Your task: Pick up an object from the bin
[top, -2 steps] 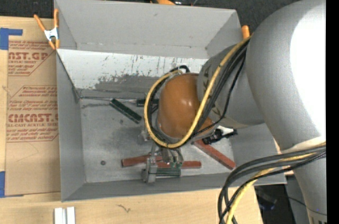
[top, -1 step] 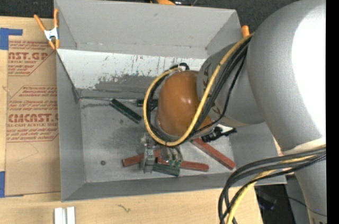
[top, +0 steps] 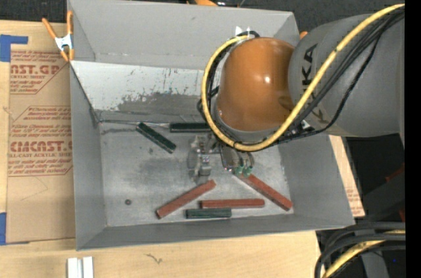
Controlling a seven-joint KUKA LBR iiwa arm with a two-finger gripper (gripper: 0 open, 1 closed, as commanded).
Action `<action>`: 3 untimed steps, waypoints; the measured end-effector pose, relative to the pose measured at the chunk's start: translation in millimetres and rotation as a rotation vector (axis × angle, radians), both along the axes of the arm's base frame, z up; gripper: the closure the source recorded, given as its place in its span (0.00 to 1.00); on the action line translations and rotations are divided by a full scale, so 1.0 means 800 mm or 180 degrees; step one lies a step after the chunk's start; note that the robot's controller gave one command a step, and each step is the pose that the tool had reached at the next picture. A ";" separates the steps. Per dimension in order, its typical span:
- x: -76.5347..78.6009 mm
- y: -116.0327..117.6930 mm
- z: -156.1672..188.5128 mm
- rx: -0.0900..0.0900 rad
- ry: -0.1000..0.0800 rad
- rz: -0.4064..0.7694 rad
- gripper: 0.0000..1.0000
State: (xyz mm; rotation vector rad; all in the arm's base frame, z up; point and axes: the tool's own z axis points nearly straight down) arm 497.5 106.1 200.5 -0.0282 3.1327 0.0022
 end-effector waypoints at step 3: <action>0.002 -0.030 -0.160 -0.0002 0.0027 0.0496 1.00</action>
Offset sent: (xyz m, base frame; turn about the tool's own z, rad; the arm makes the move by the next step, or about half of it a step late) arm 0.0000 0.0000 0.0000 0.0000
